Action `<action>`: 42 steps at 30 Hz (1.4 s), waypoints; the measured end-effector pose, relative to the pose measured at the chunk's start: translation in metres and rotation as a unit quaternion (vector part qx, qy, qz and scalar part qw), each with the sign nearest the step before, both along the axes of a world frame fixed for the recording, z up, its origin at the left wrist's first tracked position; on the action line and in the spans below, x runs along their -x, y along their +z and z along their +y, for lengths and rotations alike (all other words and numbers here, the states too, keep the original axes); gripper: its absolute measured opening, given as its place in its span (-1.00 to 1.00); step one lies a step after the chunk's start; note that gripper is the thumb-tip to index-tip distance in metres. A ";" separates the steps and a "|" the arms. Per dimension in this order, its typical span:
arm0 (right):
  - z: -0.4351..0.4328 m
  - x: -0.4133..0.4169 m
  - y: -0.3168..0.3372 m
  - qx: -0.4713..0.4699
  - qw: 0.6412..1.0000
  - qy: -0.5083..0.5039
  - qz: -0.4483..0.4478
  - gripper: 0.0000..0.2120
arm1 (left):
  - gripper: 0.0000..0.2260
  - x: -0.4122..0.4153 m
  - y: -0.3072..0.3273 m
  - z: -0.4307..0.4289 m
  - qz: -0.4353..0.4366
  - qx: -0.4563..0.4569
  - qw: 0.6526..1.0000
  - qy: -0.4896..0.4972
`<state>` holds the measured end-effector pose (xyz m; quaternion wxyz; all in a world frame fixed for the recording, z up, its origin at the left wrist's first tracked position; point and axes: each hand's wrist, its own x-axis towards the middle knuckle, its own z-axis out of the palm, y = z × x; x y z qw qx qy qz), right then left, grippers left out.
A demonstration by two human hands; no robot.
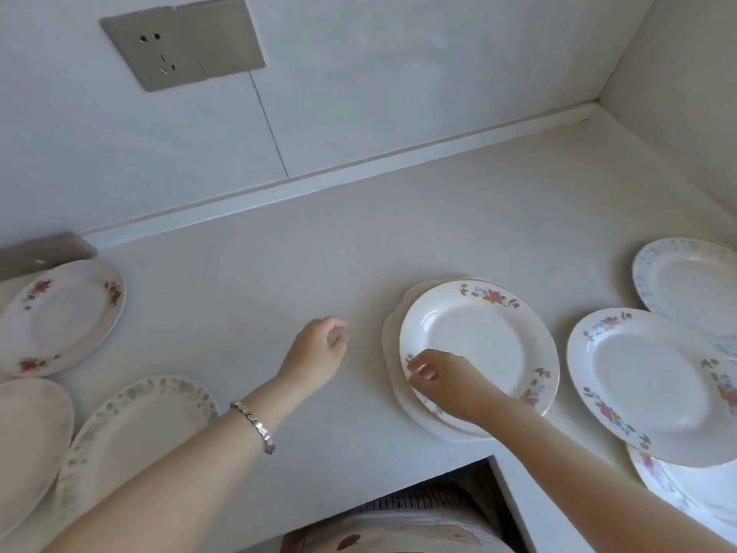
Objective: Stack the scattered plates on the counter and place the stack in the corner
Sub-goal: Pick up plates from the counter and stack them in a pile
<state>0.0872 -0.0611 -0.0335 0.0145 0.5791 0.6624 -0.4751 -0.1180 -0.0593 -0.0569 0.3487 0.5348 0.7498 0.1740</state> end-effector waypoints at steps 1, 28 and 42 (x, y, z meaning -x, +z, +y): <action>-0.002 0.022 0.000 0.007 0.999 0.032 -0.001 -0.73 | -0.77 0.020 0.002 -0.010 0.002 -0.011 1.000 0.019; -0.046 0.287 -0.057 0.083 0.963 -0.239 0.098 -0.89 | -0.55 0.391 -0.028 -0.150 0.312 0.060 0.926 -0.203; -0.044 0.250 -0.031 0.020 0.929 -0.336 0.152 -0.83 | -0.77 0.382 -0.006 -0.088 0.353 0.312 0.752 -0.462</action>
